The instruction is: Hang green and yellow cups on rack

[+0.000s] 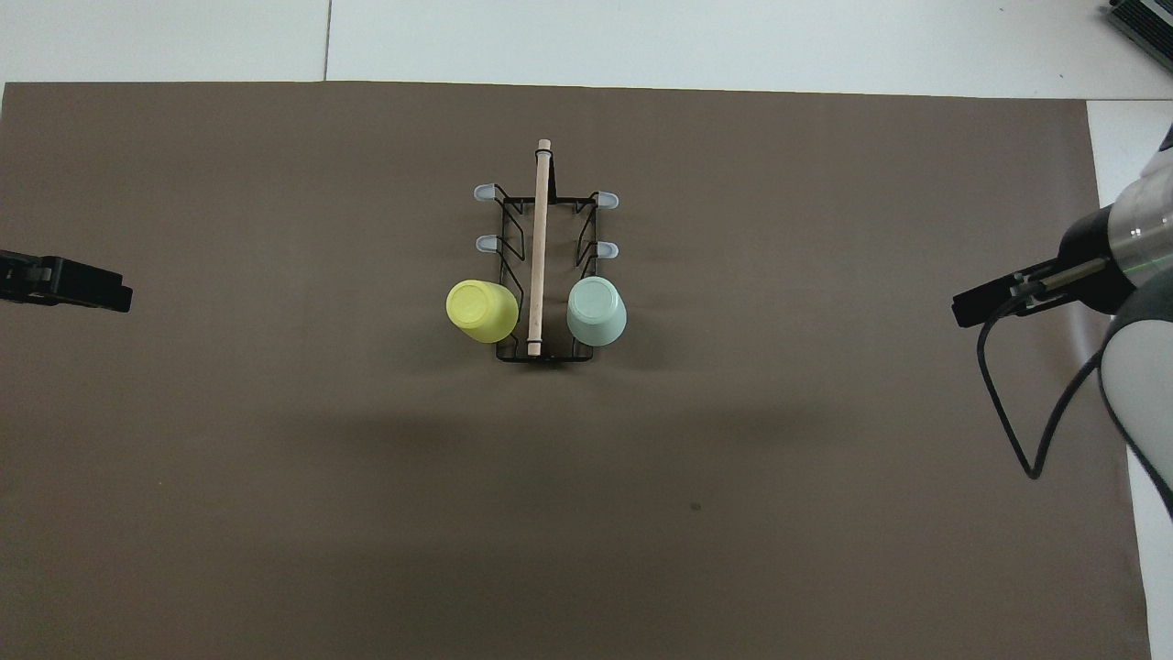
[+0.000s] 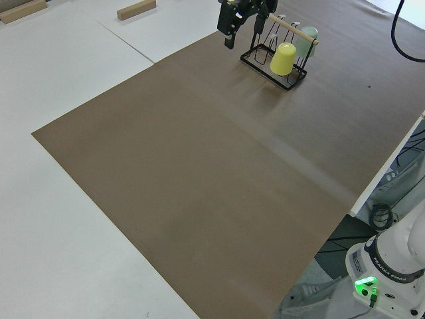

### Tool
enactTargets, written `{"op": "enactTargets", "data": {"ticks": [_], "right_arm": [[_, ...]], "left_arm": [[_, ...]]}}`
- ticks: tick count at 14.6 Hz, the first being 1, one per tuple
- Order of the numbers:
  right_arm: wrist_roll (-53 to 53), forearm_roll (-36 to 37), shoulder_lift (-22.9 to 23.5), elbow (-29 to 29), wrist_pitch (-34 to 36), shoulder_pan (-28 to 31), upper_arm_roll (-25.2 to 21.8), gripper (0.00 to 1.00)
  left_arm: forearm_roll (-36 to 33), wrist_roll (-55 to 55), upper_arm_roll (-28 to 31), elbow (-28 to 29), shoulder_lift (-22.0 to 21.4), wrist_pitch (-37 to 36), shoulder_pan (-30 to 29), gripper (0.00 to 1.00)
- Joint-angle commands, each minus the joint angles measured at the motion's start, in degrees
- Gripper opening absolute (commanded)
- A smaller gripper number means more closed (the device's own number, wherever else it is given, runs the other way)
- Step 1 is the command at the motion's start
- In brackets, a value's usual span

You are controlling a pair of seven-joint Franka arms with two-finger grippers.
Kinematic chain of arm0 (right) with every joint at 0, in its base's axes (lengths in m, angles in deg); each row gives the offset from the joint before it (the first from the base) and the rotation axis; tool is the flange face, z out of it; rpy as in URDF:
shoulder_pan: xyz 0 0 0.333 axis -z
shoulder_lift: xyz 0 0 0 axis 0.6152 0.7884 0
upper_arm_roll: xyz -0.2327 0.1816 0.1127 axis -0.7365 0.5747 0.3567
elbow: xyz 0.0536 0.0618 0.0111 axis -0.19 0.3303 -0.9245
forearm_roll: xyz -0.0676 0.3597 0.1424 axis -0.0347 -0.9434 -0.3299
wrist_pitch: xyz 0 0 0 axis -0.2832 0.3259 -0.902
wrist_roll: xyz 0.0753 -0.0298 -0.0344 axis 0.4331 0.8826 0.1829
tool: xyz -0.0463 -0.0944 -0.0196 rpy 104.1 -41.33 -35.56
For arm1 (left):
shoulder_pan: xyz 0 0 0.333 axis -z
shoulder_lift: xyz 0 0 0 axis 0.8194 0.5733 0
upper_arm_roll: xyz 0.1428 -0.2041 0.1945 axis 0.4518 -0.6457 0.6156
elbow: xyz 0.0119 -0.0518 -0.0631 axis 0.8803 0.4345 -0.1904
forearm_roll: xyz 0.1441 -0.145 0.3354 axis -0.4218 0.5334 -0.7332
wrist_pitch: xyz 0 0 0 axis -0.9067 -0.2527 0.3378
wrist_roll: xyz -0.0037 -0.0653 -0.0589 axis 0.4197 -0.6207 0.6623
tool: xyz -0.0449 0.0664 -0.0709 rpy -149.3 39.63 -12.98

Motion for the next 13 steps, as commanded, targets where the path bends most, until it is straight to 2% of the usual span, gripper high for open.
{"op": "enactTargets", "data": {"ticks": [1,13], "right_arm": [[-0.76,0.86,0.27,-0.48,0.06,0.38,-0.89,1.00],[-0.76,1.13,0.27,-0.66,0.41,-0.06,-0.90,1.00]], "left_arm": [[-0.39,-0.71,0.65,0.20,-0.37,-0.06,0.94,1.00],[-0.39,-1.24,0.65,-0.07,-0.29,0.30,0.94,1.00]]}}
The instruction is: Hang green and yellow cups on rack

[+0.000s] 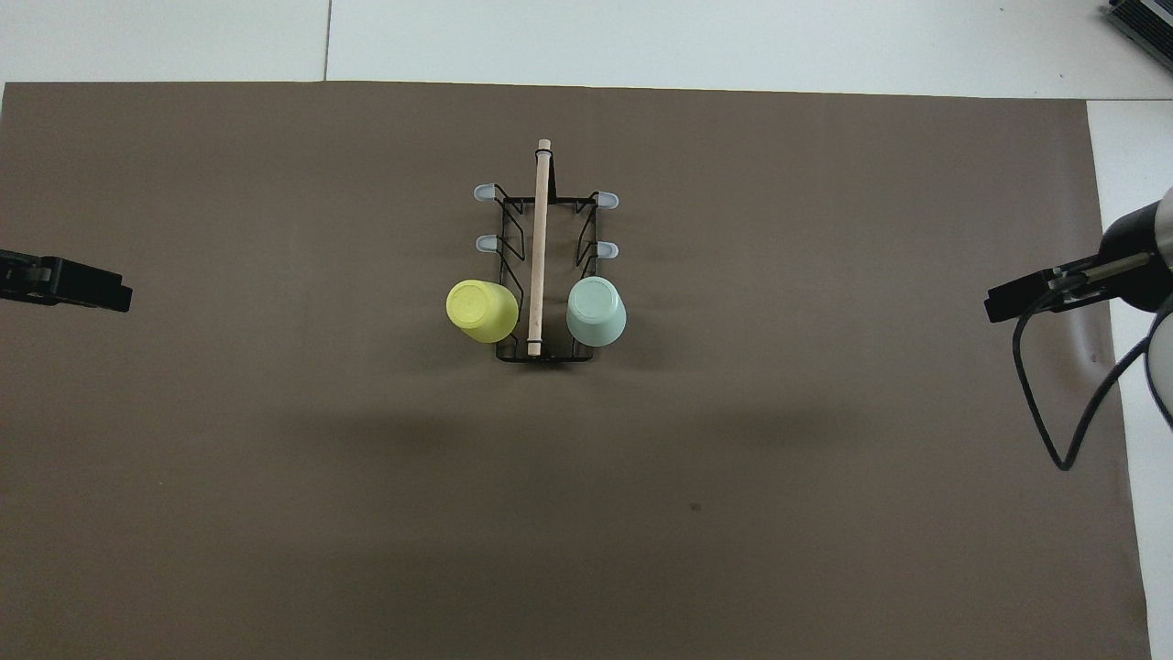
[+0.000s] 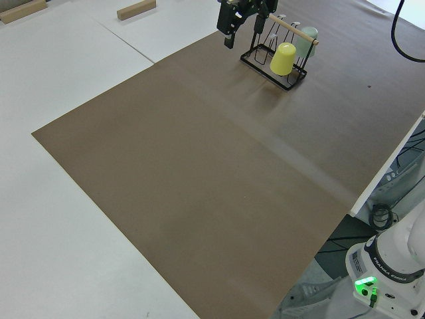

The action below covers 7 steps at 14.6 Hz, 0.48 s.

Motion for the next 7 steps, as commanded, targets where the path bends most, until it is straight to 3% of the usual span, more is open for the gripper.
{"op": "enactTargets", "data": {"ticks": [1,7], "right_arm": [[-0.76,1.13,0.36,-0.74,0.76,-0.30,0.53,1.00],[-0.76,1.30,1.24,-4.87,5.32,-0.39,0.54,1.00]], "left_arm": [[-0.39,-0.51,0.65,-0.21,-0.20,0.19,0.93,1.00],[-0.39,-0.60,0.65,-0.12,-0.20,0.45,1.02,1.00]]}}
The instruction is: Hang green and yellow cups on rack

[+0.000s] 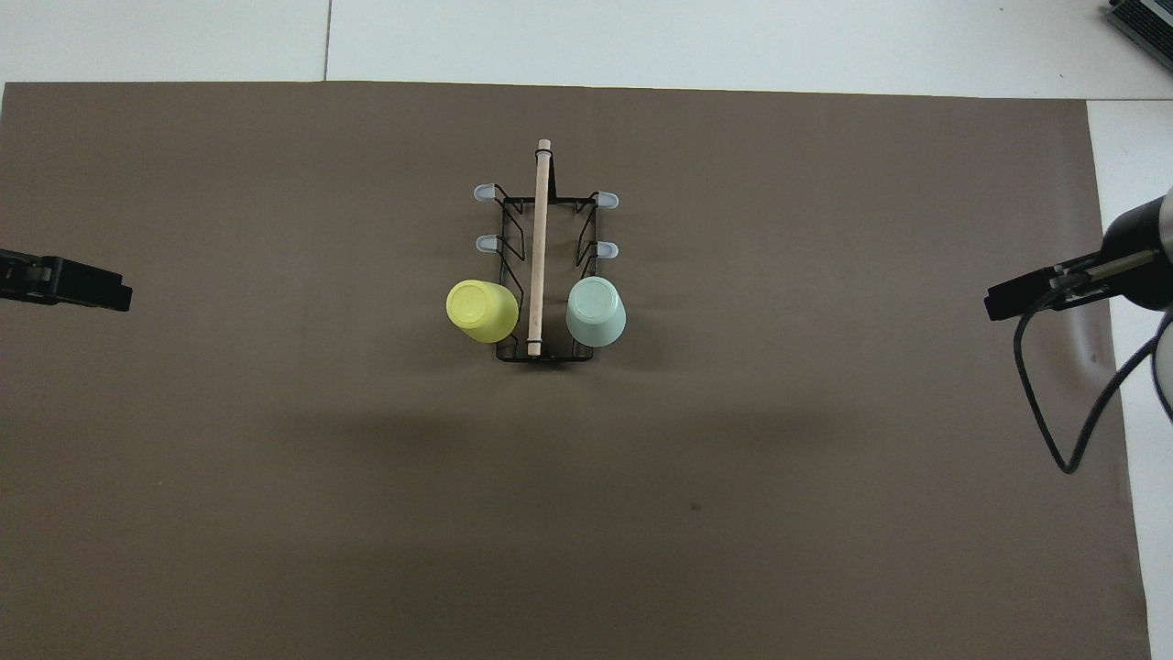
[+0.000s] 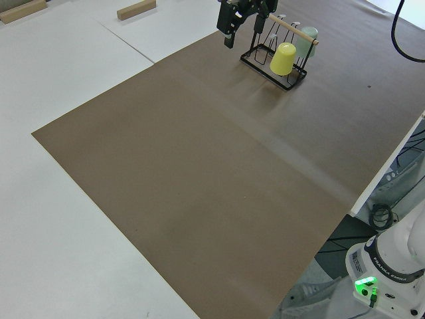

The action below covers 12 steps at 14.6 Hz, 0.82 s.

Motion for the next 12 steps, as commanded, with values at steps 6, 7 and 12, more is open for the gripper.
{"op": "enactTargets", "data": {"ticks": [6,7,12], "right_arm": [[-0.76,1.48,1.36,-3.61,2.32,0.04,0.30,1.00],[-0.76,1.39,1.36,-3.61,1.97,0.04,0.30,1.00],[-0.67,1.30,1.36,-3.61,1.61,0.04,0.48,1.00]], "left_arm": [[-0.48,-1.87,0.47,-0.27,-0.02,0.29,0.97,1.00],[-0.39,-3.79,0.47,-0.27,-0.11,0.29,0.97,1.00],[-0.22,-7.07,0.56,-0.18,-0.11,0.46,0.88,1.00]]}}
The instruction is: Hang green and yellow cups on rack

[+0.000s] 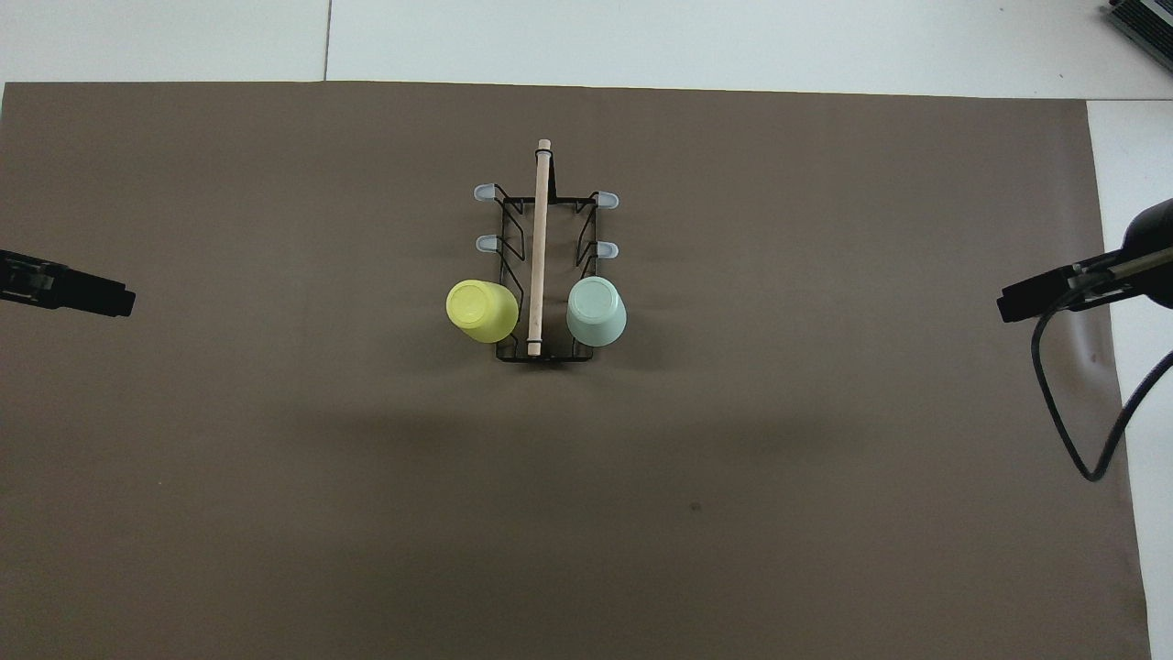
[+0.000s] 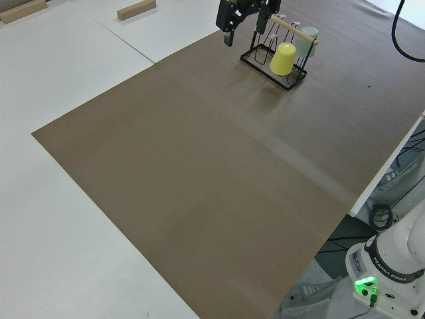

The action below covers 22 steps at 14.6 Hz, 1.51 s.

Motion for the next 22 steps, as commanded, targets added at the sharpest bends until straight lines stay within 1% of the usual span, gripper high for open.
{"op": "enactTargets", "data": {"ticks": [1,2,4,6,9,12,14,17,22], "right_arm": [[-0.76,1.12,0.96,-1.42,0.32,0.12,0.74,1.00],[-1.28,0.60,0.87,-1.42,0.23,0.12,0.83,1.00],[-7.23,0.07,0.87,-1.34,0.32,0.12,0.91,1.00],[-8.84,-0.28,0.87,-1.25,0.23,-0.06,1.00,1.00],[-14.46,-3.45,0.96,-1.16,0.23,0.12,0.92,1.00],[-15.08,-3.62,0.96,-1.16,0.14,0.11,1.00,1.00],[-17.36,-3.98,0.87,-1.07,-0.12,0.03,1.00,1.00],[-17.46,-4.07,0.87,-0.99,-0.12,0.03,1.00,1.00],[-17.46,-4.07,0.87,-0.98,-0.12,0.03,1.00,1.00]], "left_arm": [[-0.13,-0.81,0.57,-0.16,-0.11,0.31,0.57,1.00],[-0.04,-0.38,0.57,-0.16,-0.11,0.23,0.57,1.00],[0.14,2.95,0.57,-0.34,-0.02,0.23,0.57,1.00],[0.22,5.24,0.57,-0.25,-0.11,0.05,0.57,1.00],[0.22,9.20,0.66,-0.34,-0.11,-0.56,0.48,1.00],[0.31,10.00,0.66,-0.34,-0.37,-1.09,-0.04,1.00],[0.31,10.26,0.66,-0.34,-0.37,-1.01,-0.13,1.00],[0.31,12.19,0.75,-0.08,-0.55,-1.01,-0.31,1.00],[0.22,12.11,0.75,-0.07,-0.55,-0.74,-0.31,1.00]]}}
